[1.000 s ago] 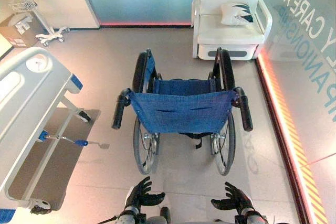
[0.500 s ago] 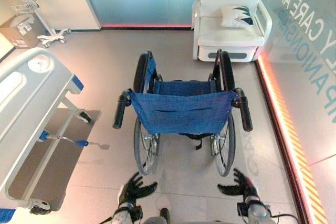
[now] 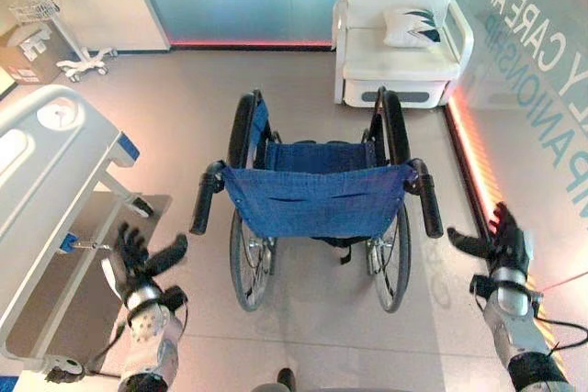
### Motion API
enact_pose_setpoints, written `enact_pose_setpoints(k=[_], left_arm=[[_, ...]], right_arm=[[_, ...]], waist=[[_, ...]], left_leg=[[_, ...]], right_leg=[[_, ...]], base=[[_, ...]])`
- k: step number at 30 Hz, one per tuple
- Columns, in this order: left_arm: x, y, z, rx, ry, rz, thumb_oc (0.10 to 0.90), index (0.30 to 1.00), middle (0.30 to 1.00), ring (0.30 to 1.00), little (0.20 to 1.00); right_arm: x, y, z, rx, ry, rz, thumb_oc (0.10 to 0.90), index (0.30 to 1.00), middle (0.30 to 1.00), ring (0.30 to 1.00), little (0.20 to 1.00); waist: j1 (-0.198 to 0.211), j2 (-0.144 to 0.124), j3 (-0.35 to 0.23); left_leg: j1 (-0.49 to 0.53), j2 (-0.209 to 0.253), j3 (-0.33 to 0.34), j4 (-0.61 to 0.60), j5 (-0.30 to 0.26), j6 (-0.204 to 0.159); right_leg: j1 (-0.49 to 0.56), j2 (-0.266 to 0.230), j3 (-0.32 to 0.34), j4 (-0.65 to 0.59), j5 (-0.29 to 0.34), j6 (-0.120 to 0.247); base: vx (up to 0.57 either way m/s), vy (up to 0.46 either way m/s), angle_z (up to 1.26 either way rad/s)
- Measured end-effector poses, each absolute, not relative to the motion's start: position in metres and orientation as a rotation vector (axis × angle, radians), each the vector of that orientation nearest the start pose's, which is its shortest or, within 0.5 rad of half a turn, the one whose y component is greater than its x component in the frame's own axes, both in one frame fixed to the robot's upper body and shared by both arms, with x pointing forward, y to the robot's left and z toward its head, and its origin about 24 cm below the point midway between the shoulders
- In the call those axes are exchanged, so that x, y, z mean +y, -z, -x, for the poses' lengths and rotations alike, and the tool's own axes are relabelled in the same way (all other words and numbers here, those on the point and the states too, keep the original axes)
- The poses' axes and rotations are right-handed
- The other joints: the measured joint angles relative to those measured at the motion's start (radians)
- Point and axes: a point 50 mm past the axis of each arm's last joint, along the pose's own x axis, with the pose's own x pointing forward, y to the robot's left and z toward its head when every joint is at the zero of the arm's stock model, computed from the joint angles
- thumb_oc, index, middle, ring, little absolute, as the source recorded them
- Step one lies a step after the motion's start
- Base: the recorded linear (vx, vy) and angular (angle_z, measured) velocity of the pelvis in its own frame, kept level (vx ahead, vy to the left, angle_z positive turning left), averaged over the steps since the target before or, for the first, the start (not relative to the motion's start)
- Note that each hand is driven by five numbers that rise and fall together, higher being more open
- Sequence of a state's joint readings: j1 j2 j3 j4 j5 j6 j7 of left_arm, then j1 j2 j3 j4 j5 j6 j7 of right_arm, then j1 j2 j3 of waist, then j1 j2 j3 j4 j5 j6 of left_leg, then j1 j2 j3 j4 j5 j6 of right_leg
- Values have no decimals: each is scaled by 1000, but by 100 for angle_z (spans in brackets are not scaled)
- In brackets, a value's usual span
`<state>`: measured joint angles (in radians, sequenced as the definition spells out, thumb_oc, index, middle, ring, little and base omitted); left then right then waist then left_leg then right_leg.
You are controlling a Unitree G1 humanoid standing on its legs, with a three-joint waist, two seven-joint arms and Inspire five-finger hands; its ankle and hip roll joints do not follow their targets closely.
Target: Push the wheelchair next to the bed
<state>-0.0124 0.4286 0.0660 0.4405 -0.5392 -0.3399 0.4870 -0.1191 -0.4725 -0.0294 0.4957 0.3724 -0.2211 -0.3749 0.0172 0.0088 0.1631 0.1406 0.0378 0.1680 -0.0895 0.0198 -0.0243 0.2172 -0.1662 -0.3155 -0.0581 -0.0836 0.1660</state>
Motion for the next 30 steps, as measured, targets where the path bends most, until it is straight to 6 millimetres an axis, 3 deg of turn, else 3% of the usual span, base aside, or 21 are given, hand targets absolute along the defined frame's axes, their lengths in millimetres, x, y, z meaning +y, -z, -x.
enact_pose_setpoints(k=[1, 6, 10, 16, 23, 30], left_arm=[[306, -29, -232, -43, -735, 51, 800, 900, 900, 900, 900], [292, -79, -252, -253, -618, 34, 800, 900, 900, 900, 900], [280, -96, -255, -328, -517, 36, 800, 900, 900, 900, 900], [263, -109, -257, -388, -355, 61, 800, 900, 900, 900, 900], [246, -113, -259, -393, -165, 39, 800, 900, 900, 900, 900], [252, -101, -257, -265, -119, -131, 800, 900, 900, 900, 900]], right_arm=[[-296, -35, -261, 24, 552, 117, 800, 900, 900, 900, 900], [-276, -83, -276, -189, 500, 80, 800, 900, 900, 900, 900], [-265, -104, -277, -284, 455, 58, 800, 900, 900, 900, 900], [-255, -116, -277, -342, 397, 37, 800, 900, 900, 900, 900], [-237, -129, -276, -393, 190, 52, 800, 900, 900, 900, 900], [-239, -106, -272, -206, 99, 118, 800, 900, 900, 900, 900]], waist=[[0, 0, 0], [0, 5, 1], [-2, 5, 1], [-1, 5, 1], [-1, 4, 2], [0, -8, 9]], left_leg=[[-1, -1, 0, 0, 0, 0], [-6, -3, 0, 0, 0, 0], [-15, -3, 1, 0, 0, 0], [-31, -2, 1, 0, 0, 0], [-39, -2, 5, 0, 0, 0], [-48, -3, 7, 0, 0, 0]], right_leg=[[1, 0, 0, -4, 0, 1], [1, -1, 0, -12, 1, 2], [-6, 1, 0, -17, 1, 2], [-16, 3, 0, -25, 2, 3], [-22, 3, 0, -25, 2, 3], [-33, 3, 1, -25, 2, 3]], base=[[0, 0, 0], [0, 0, 0], [0, 0, 0], [-4, -5, 0], [-29, -12, 0], [-29, -11, 0]])
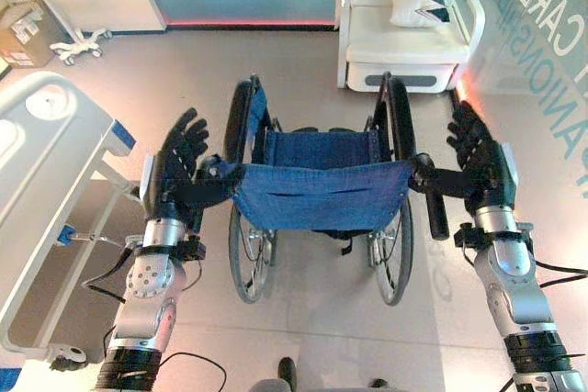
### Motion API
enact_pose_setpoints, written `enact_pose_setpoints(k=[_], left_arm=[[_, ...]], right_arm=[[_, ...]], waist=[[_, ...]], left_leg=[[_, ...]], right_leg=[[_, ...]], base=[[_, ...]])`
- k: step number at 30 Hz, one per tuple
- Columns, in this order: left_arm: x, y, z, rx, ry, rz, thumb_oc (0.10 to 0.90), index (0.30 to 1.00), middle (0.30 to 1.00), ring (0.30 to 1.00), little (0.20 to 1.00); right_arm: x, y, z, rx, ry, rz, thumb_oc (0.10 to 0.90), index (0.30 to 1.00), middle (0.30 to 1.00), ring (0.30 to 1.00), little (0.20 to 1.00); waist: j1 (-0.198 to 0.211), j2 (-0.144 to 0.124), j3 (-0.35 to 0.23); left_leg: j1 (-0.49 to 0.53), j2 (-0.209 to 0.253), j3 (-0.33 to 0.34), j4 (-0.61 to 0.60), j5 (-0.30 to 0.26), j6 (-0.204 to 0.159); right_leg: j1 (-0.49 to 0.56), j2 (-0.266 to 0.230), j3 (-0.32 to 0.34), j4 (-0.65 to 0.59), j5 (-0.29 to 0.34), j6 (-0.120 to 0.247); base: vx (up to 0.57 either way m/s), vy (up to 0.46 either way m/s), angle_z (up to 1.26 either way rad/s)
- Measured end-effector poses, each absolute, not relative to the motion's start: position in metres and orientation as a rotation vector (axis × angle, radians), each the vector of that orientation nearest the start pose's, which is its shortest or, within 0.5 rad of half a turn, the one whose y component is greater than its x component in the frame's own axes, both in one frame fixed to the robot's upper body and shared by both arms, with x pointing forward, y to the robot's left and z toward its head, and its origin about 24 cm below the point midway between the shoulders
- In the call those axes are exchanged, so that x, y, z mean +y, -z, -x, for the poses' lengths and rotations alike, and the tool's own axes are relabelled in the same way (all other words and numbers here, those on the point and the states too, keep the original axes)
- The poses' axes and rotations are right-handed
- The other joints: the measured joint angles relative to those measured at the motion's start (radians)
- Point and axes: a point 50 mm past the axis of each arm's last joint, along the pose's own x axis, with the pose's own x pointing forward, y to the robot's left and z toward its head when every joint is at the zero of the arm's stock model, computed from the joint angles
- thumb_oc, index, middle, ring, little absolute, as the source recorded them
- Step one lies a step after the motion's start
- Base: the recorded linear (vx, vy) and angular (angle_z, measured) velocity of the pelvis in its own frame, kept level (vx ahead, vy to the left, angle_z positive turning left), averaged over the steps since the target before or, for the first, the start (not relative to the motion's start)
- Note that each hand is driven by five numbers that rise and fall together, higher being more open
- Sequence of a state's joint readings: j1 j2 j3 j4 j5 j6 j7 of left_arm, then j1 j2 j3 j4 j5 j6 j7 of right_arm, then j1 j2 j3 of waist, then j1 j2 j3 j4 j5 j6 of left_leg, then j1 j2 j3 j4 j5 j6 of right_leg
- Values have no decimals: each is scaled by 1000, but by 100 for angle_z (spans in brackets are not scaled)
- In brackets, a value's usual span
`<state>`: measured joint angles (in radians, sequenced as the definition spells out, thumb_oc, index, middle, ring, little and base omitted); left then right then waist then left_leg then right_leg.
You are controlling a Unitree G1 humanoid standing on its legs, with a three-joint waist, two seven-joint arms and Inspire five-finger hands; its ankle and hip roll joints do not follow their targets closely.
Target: Push the wheelchair next to the bed
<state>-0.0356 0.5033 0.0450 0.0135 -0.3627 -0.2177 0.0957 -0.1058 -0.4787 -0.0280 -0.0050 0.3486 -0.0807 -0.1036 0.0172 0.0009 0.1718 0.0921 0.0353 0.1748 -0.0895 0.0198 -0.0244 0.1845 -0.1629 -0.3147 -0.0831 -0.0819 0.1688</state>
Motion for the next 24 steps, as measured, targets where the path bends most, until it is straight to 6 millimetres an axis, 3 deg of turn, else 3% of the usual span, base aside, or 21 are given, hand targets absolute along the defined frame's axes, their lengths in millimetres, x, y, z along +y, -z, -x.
enact_pose_setpoints(k=[2, 11, 15, 24], left_arm=[[257, -102, -257, -236, -114, -187, 800, 900, 900, 900, 900], [267, -96, -258, -122, -145, -423, 800, 900, 900, 900, 900], [275, -89, -255, -70, -221, -502, 800, 900, 900, 900, 900], [270, -92, -263, -67, -245, -624, 800, 900, 900, 900, 900]], right_arm=[[-241, -98, -270, -155, 91, 155, 800, 900, 900, 900, 900], [-245, -102, -271, -132, 73, 204, 800, 900, 900, 900, 900], [-245, -107, -273, -123, 73, 303, 800, 900, 900, 900, 900], [-236, -118, -281, -140, 149, 576, 800, 900, 900, 900, 900]], waist=[[0, -3, 2], [0, -18, 9], [0, -20, 9], [-2, -20, 9]], left_leg=[[-1, 0, 0, 0, 0, 0], [0, 0, 3, 0, 0, 0], [0, 0, 6, 0, 0, 0], [2, 1, 25, 2, 0, 0]], right_leg=[[-1, 0, 0, 0, 0, 0], [-1, 0, 1, 0, 1, 1], [-3, 0, 3, 0, 1, 1], [-7, 0, 10, 6, 3, 3]], base=[[0, 0, 0], [0, 0, 0], [-17, -7, -1], [-2, 1, 0]])
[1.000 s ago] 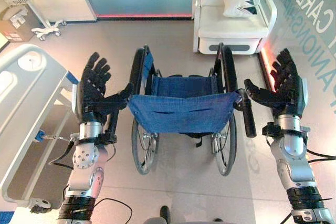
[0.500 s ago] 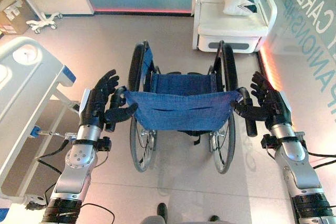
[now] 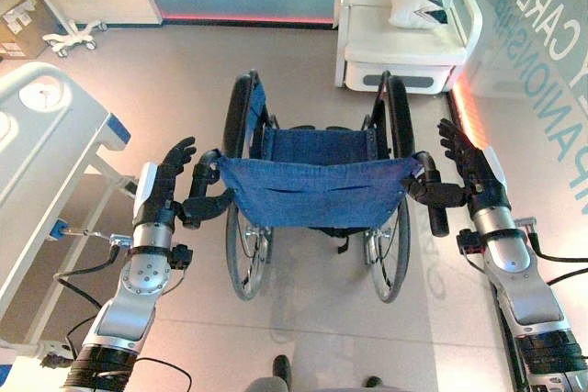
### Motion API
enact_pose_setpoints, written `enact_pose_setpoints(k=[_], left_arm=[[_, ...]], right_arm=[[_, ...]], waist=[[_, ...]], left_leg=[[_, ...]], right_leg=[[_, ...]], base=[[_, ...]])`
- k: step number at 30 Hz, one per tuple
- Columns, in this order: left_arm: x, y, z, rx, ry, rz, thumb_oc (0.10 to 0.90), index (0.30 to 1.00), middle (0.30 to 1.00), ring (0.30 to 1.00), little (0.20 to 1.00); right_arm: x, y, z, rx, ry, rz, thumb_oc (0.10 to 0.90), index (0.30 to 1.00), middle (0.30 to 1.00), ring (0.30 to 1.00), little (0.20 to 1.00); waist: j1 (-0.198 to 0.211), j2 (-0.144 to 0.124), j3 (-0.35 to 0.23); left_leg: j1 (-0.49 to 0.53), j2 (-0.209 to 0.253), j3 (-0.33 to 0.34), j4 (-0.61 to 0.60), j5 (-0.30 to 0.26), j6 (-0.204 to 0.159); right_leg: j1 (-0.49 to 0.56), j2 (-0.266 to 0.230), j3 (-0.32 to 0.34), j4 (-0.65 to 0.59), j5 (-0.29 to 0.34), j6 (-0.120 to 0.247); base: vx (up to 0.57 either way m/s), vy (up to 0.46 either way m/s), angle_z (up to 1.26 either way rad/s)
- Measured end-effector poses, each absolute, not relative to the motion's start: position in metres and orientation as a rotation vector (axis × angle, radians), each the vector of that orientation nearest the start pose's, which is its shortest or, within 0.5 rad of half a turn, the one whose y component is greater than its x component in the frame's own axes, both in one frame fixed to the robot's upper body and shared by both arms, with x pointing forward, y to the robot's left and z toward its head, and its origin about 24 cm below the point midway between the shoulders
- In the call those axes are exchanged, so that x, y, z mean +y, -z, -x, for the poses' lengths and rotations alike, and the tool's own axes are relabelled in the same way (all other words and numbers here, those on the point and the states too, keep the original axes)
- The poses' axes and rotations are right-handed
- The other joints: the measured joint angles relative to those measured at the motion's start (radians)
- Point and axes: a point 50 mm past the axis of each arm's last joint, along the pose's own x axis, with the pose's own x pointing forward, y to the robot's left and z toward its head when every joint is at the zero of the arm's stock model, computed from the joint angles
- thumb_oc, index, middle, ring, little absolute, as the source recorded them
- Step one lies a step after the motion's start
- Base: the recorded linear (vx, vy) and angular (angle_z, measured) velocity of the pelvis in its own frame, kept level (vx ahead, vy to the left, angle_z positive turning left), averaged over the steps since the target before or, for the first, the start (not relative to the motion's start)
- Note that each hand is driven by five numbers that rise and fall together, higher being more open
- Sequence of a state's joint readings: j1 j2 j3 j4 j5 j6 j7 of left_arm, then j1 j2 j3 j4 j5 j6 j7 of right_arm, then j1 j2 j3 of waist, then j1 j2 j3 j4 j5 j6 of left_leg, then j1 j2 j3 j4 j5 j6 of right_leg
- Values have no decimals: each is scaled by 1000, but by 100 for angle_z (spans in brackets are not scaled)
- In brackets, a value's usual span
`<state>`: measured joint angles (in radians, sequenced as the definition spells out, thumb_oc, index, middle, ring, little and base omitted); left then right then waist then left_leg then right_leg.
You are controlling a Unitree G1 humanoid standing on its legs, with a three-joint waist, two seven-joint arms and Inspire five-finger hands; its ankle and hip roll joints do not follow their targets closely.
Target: Push the wheelchair next to the bed
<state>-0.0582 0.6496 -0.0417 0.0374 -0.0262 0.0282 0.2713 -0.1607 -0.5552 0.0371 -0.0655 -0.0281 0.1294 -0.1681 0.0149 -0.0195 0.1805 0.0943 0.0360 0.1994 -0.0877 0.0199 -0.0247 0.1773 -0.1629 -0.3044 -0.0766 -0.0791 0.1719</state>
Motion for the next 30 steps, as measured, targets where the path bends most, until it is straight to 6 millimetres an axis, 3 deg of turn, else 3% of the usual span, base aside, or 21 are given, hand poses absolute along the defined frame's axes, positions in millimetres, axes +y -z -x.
enact_pose_setpoints(k=[9, 17, 30], left_arm=[[266, -93, -273, -34, -269, -669, 800, 900, 900, 900, 900], [262, -92, -297, 42, -255, -708, 800, 900, 900, 900, 900], [272, -115, -342, 291, -134, -897, 800, 900, 900, 900, 900]], right_arm=[[-227, -124, -295, -70, 181, 669, 800, 900, 900, 900, 900], [-223, -131, -321, 53, 162, 697, 800, 900, 900, 900, 900], [-217, -150, -363, 369, 3, 714, 800, 900, 900, 900, 900]], waist=[[2, -1, 0], [2, -5, -2], [0, -11, -5]], left_leg=[[2, 1, 20, 4, 0, 0], [5, 4, 24, 15, 0, 0], [0, 11, 24, 37, 0, 0]], right_leg=[[-11, -2, 25, 12, 0, 0], [-11, -2, 27, 25, 0, 0], [-9, 3, 27, 33, 3, -4]], base=[[-9, 12, -5], [0, 0, 0], [0, 0, 0]])
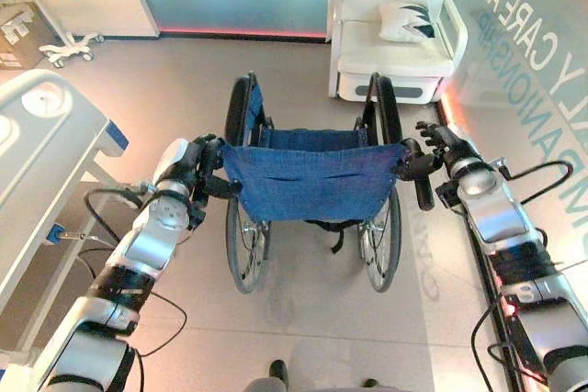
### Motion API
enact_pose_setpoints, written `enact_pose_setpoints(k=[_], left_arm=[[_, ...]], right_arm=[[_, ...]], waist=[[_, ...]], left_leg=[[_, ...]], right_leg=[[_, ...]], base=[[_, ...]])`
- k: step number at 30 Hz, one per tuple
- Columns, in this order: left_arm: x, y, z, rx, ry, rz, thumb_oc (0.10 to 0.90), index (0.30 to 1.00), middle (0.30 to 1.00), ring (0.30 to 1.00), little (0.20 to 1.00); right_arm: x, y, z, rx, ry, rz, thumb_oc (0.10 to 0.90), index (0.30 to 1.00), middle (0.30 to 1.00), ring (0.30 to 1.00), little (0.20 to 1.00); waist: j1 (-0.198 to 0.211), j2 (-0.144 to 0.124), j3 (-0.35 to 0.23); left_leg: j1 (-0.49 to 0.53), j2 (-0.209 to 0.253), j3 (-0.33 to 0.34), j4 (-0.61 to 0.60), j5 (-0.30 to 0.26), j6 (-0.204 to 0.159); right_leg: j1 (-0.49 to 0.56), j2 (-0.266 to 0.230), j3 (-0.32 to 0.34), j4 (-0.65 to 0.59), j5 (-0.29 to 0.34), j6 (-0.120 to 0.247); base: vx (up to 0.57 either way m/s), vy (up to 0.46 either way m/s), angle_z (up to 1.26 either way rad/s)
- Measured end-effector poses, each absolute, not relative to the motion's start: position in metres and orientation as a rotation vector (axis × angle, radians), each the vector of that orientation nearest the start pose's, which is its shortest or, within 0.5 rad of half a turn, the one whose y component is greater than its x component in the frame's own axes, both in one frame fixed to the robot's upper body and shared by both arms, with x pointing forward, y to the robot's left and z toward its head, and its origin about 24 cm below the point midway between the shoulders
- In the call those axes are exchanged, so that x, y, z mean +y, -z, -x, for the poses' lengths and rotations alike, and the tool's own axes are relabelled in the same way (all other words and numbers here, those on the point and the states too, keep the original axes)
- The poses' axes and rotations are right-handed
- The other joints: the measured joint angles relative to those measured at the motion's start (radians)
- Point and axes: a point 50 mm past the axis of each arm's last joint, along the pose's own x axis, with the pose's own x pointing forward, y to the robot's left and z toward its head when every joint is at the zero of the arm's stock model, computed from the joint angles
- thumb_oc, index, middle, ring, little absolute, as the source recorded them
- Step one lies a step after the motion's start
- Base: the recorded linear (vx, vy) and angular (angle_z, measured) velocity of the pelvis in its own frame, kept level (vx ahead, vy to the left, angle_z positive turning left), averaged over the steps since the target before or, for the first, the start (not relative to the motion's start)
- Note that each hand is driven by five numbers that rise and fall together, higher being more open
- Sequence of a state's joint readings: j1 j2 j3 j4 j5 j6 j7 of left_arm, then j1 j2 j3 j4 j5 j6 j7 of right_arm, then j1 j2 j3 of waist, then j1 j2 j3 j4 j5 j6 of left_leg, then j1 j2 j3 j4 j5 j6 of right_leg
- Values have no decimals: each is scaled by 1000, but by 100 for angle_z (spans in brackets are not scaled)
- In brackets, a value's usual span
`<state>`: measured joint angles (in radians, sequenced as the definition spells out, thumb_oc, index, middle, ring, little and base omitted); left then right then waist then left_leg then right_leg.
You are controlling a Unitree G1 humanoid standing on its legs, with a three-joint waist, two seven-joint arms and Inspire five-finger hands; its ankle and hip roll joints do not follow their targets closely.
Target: Push the wheelchair next to the bed
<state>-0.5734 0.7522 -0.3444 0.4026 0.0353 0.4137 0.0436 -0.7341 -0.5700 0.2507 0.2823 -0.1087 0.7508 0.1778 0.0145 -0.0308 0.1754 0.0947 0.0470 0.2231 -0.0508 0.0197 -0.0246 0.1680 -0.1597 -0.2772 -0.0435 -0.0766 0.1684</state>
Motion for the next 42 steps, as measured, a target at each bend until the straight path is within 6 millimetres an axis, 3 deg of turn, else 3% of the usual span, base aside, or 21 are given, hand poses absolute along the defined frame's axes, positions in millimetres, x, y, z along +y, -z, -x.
enact_pose_setpoints(k=[9, 19, 23, 25, 34, 35, 36, 42], left_arm=[[279, -125, -361, 474, -70, -925, 800, 900, 900, 900, 900], [278, -129, -366, 522, 4, -943, 800, 900, 900, 900, 900], [279, -128, -366, 543, 34, -951, 800, 900, 900, 900, 900], [276, -132, -369, 555, 58, -1035, 800, 900, 900, 900, 900], [271, -133, -373, 564, 118, -1124, 800, 900, 900, 900, 900], [270, -132, -373, 561, 118, -1125, 595, 592, 592, 592, 592], [270, -132, -373, 558, 116, -1129, 400, 300, 300, 300, 300], [270, -127, -375, 542, 91, -1126, 400, 300, 300, 300, 300]], right_arm=[[-223, -161, -381, 630, -177, 704, 800, 900, 900, 900, 900], [-250, -155, -377, 859, -291, 591, 800, 900, 900, 900, 900], [-252, -151, -376, 890, -303, 567, 800, 900, 900, 900, 900], [-253, -150, -375, 900, -304, 562, 800, 900, 900, 900, 900], [-253, -153, -377, 917, -287, 603, 800, 900, 900, 900, 900], [-253, -153, -377, 922, -289, 615, 535, 502, 502, 502, 502], [-252, -153, -377, 924, -290, 618, 400, 300, 300, 300, 300], [-244, -153, -382, 896, -256, 631, 400, 300, 300, 300, 300]], waist=[[4, -16, -9], [24, -42, -27], [27, -51, -32], [25, -52, -33], [25, -43, -34], [26, -42, -34], [26, -40, -34], [17, -38, -38]], left_leg=[[-5, 1, -2, 8, 0, 0], [-7, 0, -8, 10, 0, 0], [-7, 0, -12, 14, 0, 0], [-16, 0, -20, 25, 0, 0], [-36, 1, -26, 44, -1, 1], [-36, 1, -26, 44, -1, 1], [-36, 1, -26, 44, -1, 1], [-34, 1, -23, 47, 0, 1]], right_leg=[[-1, -1, -4, 11, -1, -3], [2, -1, -9, 12, -3, -5], [2, -1, -9, 14, -3, -5], [0, -1, -9, 15, -3, -5], [-18, -2, -4, 30, -3, -6], [-18, -2, -3, 30, -3, -6], [-18, -2, -3, 30, -3, -6], [-19, -2, 2, 32, -3, -7]], base=[[6, -4, 1], [0, -3, 1], [-6, -5, 1], [-35, -15, 7], [-18, -1, 3], [0, 0, 0], [0, 0, 0], [0, 0, 0]])
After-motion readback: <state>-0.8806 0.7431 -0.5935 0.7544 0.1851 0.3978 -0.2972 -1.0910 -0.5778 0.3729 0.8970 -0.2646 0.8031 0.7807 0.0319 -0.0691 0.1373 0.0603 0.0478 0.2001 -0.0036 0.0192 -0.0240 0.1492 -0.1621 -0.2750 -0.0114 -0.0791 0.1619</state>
